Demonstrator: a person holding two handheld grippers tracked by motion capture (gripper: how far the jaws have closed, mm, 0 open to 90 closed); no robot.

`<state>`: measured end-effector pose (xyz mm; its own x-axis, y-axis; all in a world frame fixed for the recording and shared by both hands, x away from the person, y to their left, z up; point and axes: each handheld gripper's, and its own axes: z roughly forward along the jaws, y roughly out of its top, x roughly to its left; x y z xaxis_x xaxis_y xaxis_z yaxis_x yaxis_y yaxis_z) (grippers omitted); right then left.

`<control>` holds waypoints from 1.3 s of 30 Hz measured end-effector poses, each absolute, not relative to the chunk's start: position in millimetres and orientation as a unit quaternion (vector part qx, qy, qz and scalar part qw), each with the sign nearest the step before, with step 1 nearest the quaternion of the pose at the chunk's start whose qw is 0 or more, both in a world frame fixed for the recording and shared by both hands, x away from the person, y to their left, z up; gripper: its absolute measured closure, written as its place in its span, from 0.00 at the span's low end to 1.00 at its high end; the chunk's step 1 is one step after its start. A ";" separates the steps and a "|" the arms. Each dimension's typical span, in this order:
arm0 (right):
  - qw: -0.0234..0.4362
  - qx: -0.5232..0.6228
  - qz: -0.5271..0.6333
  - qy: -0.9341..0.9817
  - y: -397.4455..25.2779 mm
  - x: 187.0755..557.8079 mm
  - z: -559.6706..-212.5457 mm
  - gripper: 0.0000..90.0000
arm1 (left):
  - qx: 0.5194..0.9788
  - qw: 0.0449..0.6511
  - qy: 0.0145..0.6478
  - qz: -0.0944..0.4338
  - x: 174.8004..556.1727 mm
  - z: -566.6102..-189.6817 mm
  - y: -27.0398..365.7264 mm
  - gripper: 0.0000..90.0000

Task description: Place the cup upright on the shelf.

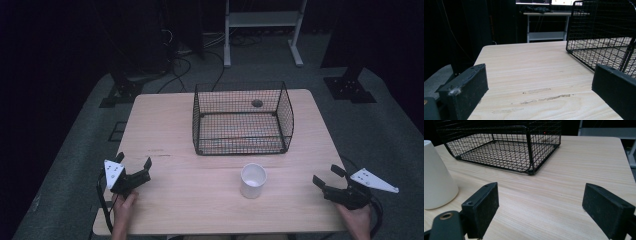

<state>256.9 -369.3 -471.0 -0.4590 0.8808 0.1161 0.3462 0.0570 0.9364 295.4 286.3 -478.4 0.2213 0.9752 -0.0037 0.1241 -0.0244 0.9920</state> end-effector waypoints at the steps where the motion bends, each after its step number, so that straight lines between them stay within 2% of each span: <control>1: 0.258 0.451 0.517 0.680 -369.2 257.2 -471.3 0.14 | 0.586 0.517 0.469 0.411 295.3 -478.3 286.2 0.00; 39: 0.243 0.395 0.501 0.731 -334.6 268.9 -449.9 0.10 | 0.588 0.517 0.467 0.412 294.8 -478.4 285.7 0.00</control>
